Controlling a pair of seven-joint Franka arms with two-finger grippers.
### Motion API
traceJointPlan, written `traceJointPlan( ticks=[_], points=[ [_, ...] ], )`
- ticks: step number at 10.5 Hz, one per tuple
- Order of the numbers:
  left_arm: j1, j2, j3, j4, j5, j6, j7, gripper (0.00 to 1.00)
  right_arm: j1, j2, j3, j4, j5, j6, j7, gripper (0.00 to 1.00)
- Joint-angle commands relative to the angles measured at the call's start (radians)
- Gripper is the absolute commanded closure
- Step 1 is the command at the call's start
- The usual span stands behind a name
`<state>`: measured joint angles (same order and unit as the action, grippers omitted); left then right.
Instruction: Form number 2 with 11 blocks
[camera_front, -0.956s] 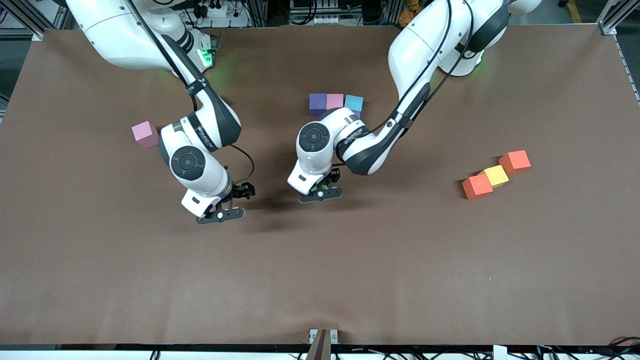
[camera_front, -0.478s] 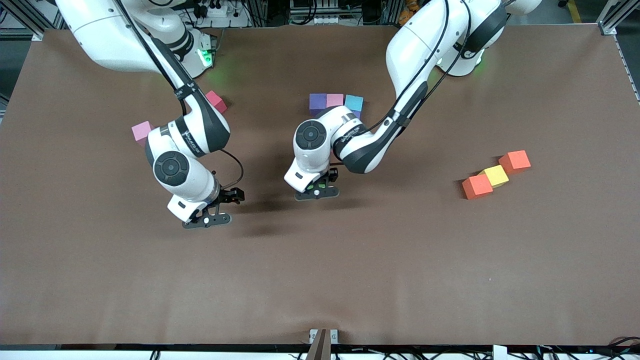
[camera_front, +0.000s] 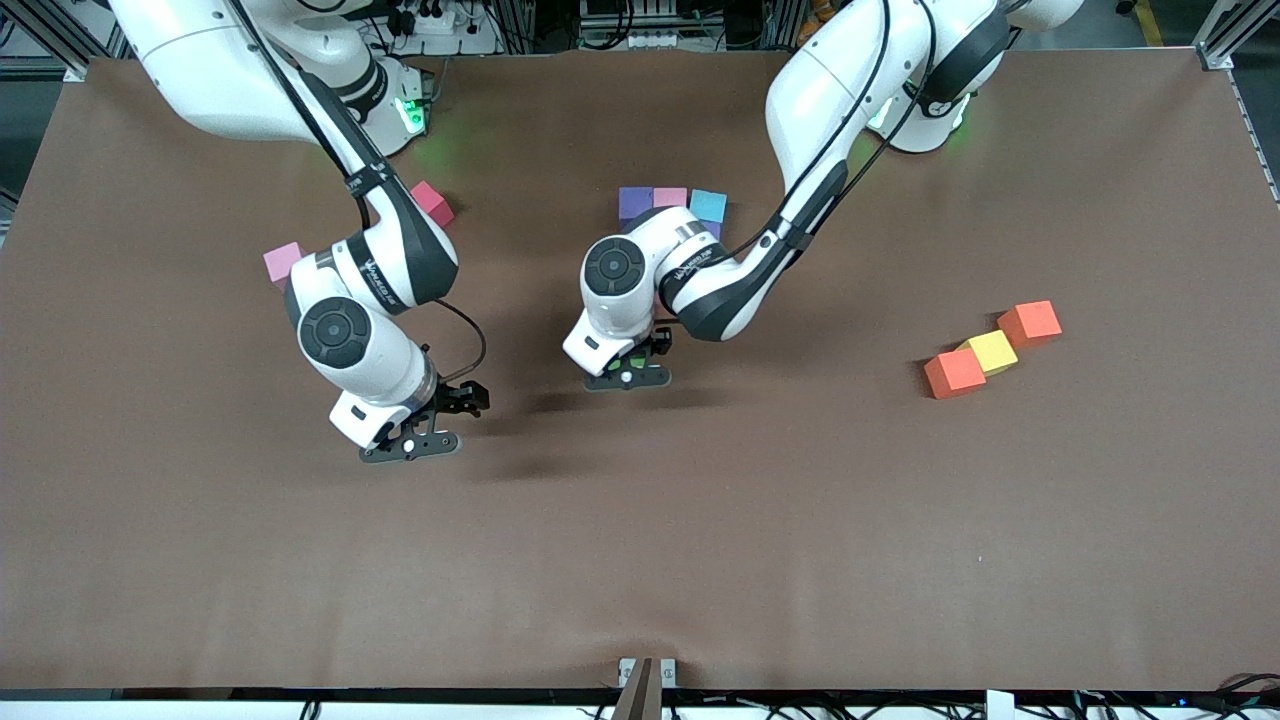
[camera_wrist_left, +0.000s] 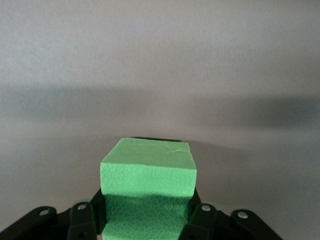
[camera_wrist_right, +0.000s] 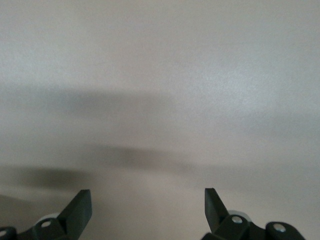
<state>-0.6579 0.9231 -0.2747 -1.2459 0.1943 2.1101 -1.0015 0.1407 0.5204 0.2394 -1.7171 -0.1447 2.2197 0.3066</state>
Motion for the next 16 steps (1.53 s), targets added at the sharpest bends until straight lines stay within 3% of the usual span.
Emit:
traceJointPlan(
  ticks=[1, 8, 16],
  points=[
    [-0.011, -0.003, 0.011, -0.010, -0.026, -0.009, -0.008, 0.47, -0.073, -0.017, 0.015, -0.007, -0.016, -0.009, 0.005, 0.00],
    [-0.011, -0.006, 0.009, -0.024, -0.024, -0.041, -0.006, 0.47, -0.210, -0.010, 0.015, -0.001, -0.019, 0.009, -0.009, 0.00],
    [-0.009, -0.013, 0.000, -0.021, -0.032, -0.041, -0.005, 0.47, -0.208, -0.014, 0.023, -0.007, -0.012, 0.012, -0.007, 0.00]
  ],
)
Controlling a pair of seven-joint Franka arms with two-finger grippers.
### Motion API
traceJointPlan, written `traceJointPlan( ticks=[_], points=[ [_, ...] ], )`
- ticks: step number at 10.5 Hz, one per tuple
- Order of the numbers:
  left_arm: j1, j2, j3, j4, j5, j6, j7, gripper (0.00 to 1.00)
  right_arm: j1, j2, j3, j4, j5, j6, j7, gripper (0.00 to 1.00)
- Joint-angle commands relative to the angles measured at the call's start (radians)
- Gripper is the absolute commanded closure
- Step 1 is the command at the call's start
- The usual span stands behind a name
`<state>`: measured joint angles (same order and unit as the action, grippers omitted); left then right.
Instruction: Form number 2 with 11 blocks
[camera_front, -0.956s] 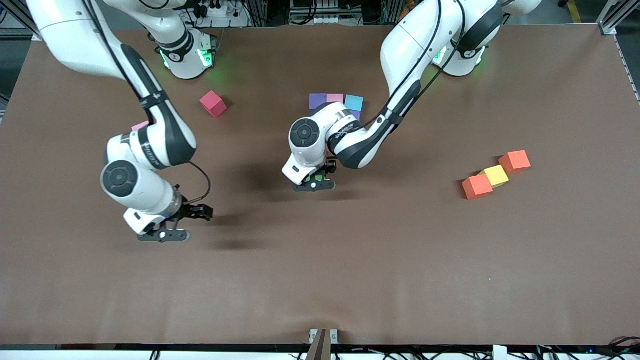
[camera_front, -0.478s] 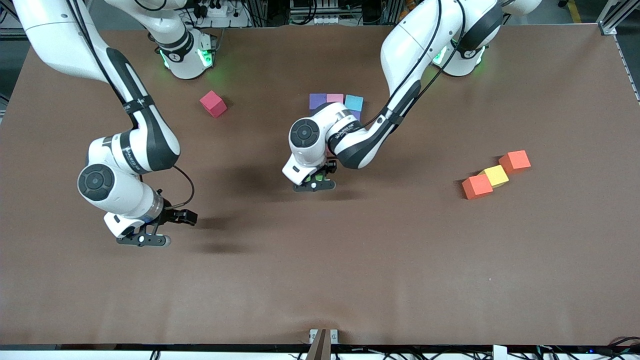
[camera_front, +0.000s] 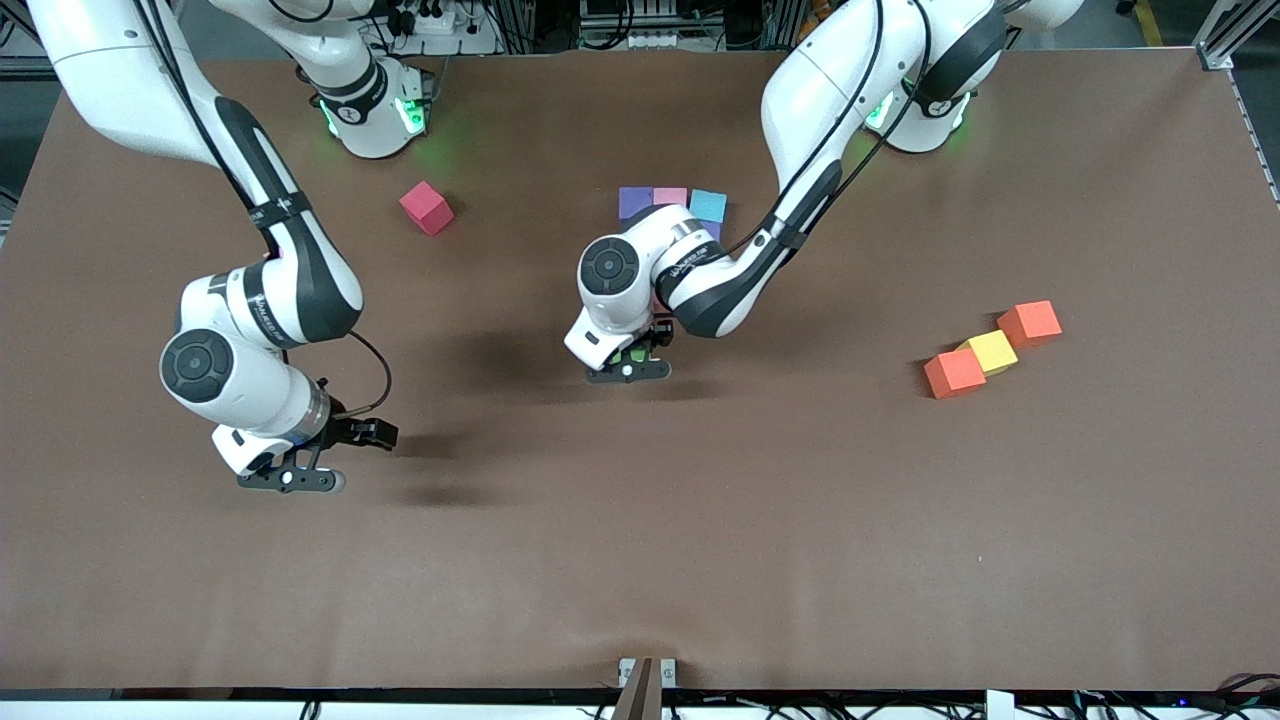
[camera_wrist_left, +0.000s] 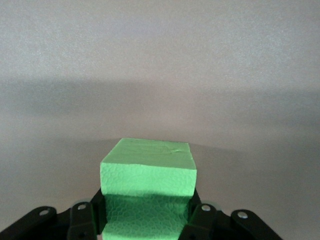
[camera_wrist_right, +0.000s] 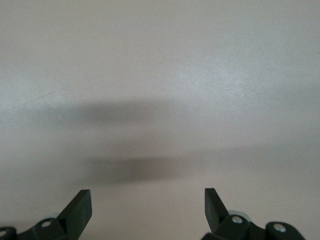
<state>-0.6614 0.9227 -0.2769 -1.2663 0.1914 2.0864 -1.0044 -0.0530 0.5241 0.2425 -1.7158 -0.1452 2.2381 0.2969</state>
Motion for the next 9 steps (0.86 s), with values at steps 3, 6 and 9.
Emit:
traceJointPlan(
  ticks=[3, 6, 9],
  points=[
    [-0.007, -0.019, 0.001, -0.001, -0.029, -0.017, -0.002, 0.47, -0.010, -0.048, 0.026, -0.018, -0.011, -0.092, -0.005, 0.00],
    [-0.007, -0.018, 0.002, -0.005, -0.029, -0.019, 0.000, 0.46, -0.034, -0.120, 0.026, -0.112, -0.011, -0.135, -0.082, 0.00],
    [-0.009, -0.013, 0.002, -0.005, -0.029, -0.020, -0.002, 0.28, -0.128, -0.240, 0.027, -0.302, -0.005, -0.138, -0.258, 0.00]
  ],
)
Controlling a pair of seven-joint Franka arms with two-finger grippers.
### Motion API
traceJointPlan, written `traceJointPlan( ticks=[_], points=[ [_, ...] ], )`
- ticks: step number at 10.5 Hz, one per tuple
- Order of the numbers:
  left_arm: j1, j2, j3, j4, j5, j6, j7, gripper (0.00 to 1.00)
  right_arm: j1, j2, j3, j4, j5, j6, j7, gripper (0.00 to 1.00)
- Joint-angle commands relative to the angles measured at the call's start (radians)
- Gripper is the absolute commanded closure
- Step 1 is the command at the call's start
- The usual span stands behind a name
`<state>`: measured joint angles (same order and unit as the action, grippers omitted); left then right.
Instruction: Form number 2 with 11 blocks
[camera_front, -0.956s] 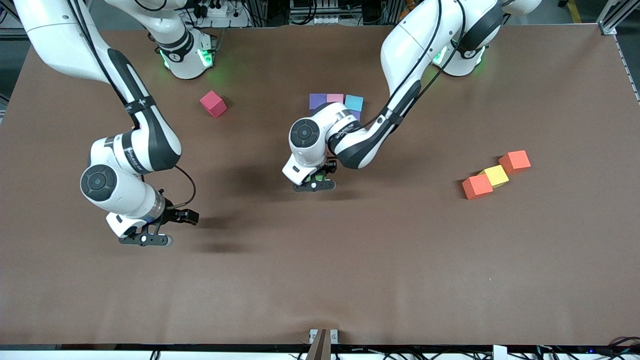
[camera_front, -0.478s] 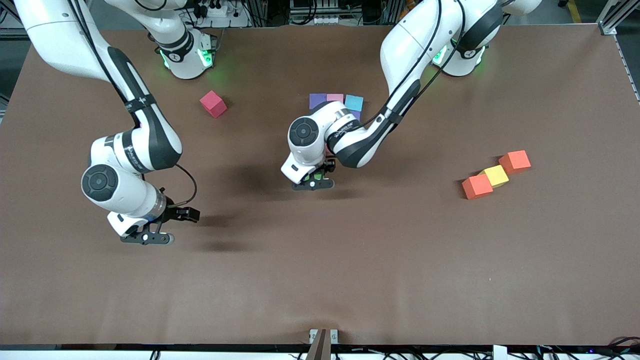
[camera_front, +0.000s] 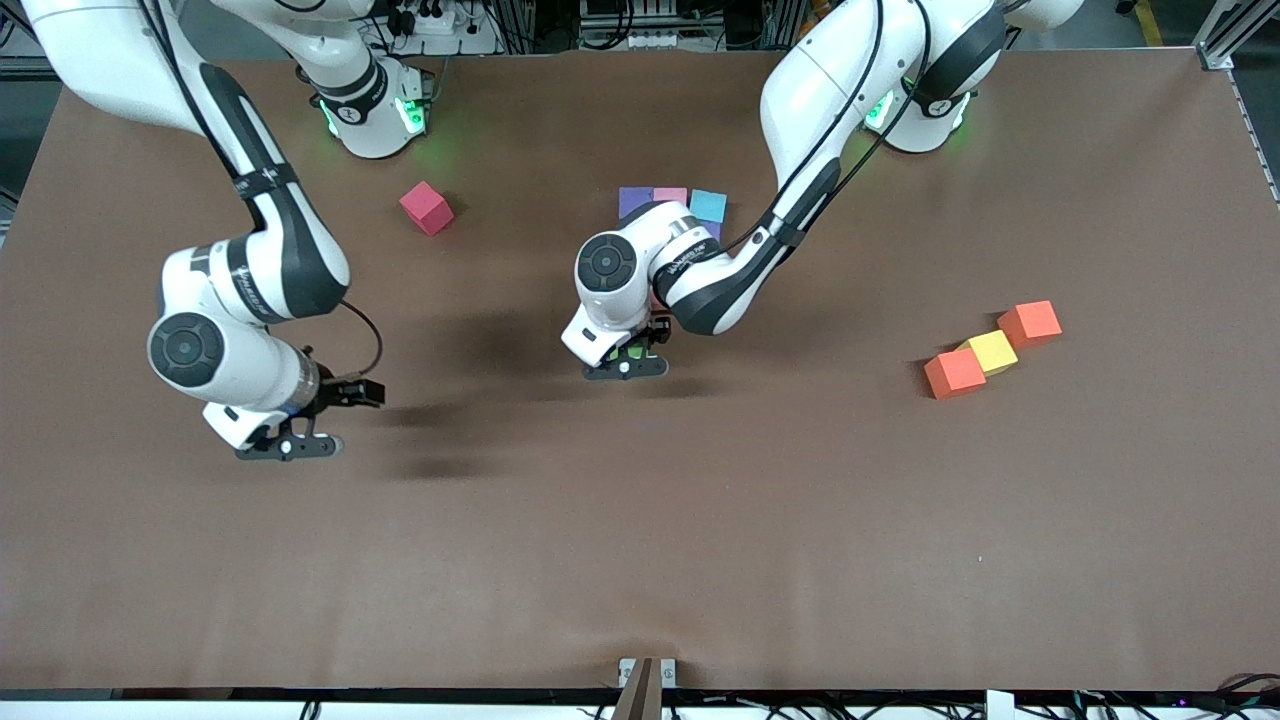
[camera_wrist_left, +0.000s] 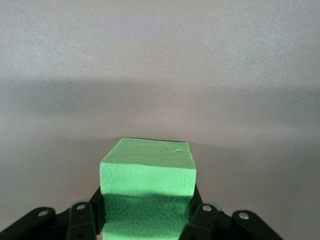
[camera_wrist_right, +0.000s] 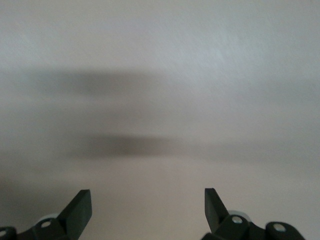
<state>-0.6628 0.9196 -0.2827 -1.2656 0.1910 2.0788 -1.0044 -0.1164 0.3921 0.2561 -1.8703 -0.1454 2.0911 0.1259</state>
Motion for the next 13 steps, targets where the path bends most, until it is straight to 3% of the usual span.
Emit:
traceJointPlan(
  ticks=[1, 6, 9, 12, 13],
  points=[
    [-0.004, -0.010, 0.007, -0.006, -0.031, -0.013, -0.002, 0.00, -0.086, -0.142, 0.014, -0.217, -0.005, 0.007, -0.150, 0.00],
    [0.005, -0.053, 0.008, -0.006, -0.036, -0.054, -0.088, 0.00, -0.310, -0.252, 0.012, -0.421, -0.005, 0.017, -0.501, 0.00],
    [0.045, -0.140, 0.004, -0.008, -0.042, -0.123, -0.072, 0.00, -0.296, -0.360, 0.014, -0.568, -0.005, 0.061, -0.505, 0.00],
    [0.120, -0.228, -0.010, -0.012, -0.051, -0.173, -0.079, 0.00, -0.296, -0.351, 0.012, -0.693, -0.006, 0.261, -0.525, 0.00],
    [0.150, -0.254, -0.010, -0.015, -0.051, -0.190, -0.068, 0.00, -0.298, -0.348, 0.011, -0.699, -0.008, 0.270, -0.564, 0.00]
  ],
)
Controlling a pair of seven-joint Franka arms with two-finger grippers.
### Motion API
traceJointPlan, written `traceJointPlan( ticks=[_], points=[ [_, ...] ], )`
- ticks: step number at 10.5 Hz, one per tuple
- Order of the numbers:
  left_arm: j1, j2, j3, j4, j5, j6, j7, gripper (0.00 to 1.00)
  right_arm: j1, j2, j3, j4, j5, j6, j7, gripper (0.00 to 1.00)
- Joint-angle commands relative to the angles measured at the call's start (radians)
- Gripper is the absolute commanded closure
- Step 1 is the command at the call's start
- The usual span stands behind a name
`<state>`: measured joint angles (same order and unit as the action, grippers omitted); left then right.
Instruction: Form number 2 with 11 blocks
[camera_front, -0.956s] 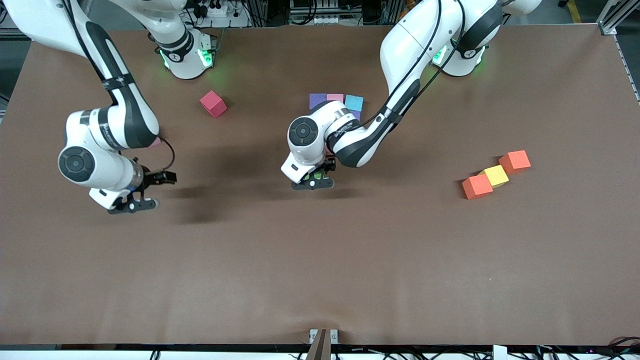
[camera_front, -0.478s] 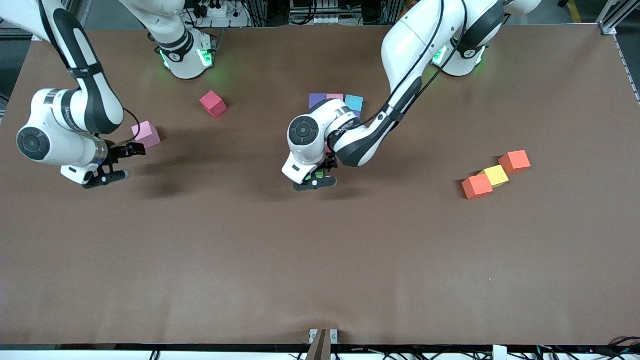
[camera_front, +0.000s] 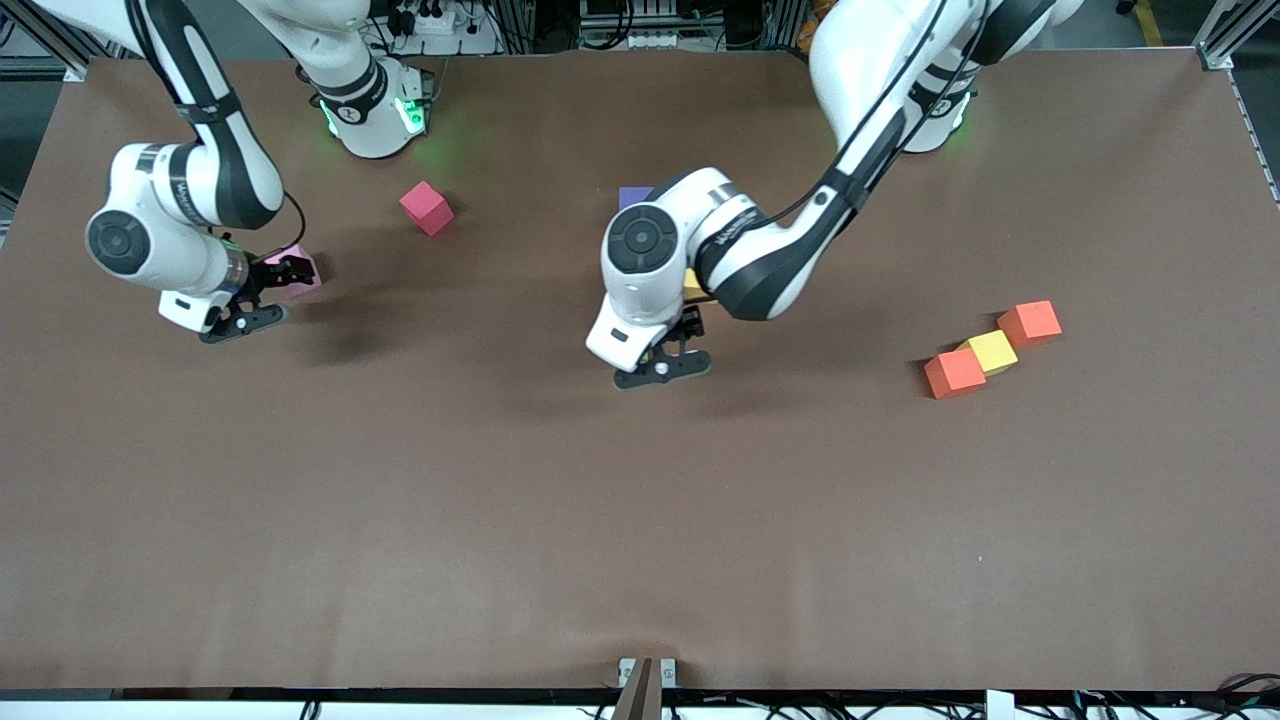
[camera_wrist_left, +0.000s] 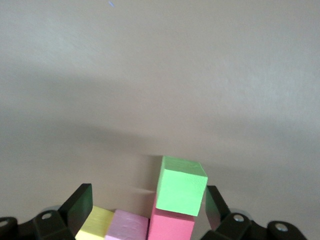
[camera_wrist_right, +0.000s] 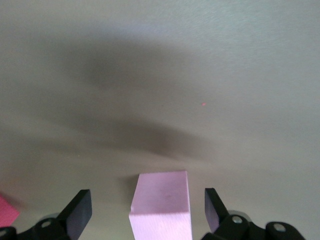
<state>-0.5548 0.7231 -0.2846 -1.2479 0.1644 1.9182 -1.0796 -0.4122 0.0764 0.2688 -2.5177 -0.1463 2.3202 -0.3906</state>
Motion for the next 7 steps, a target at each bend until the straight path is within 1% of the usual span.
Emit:
traceJointPlan(
  ticks=[1, 2, 3, 4, 5, 6, 7],
  points=[
    [0.087, -0.088, -0.008, -0.045, -0.025, -0.050, 0.023, 0.00, -0.008, -0.030, -0.002, -0.055, -0.007, 0.041, -0.083, 0.00],
    [0.134, -0.124, -0.008, -0.085, -0.023, -0.070, 0.073, 0.00, -0.010, -0.030, -0.003, -0.062, -0.010, 0.042, -0.094, 0.00],
    [0.201, -0.145, -0.008, -0.102, -0.023, -0.073, 0.114, 0.00, -0.011, -0.030, -0.003, -0.069, -0.013, 0.044, -0.099, 0.00],
    [0.248, -0.148, -0.008, -0.104, -0.023, -0.093, 0.153, 0.00, -0.023, -0.032, -0.005, -0.079, -0.015, 0.045, -0.132, 0.00],
    [0.274, -0.148, -0.007, -0.104, -0.019, -0.149, 0.180, 0.00, -0.055, -0.030, -0.005, -0.078, -0.015, 0.045, -0.183, 0.00],
    [0.294, -0.148, -0.002, -0.101, -0.008, -0.177, 0.182, 0.00, -0.077, -0.030, -0.005, -0.078, -0.015, 0.047, -0.223, 0.00],
    [0.340, -0.146, -0.002, -0.100, -0.006, -0.177, 0.190, 0.00, -0.091, -0.030, -0.005, -0.078, -0.016, 0.048, -0.240, 0.00]
  ],
)
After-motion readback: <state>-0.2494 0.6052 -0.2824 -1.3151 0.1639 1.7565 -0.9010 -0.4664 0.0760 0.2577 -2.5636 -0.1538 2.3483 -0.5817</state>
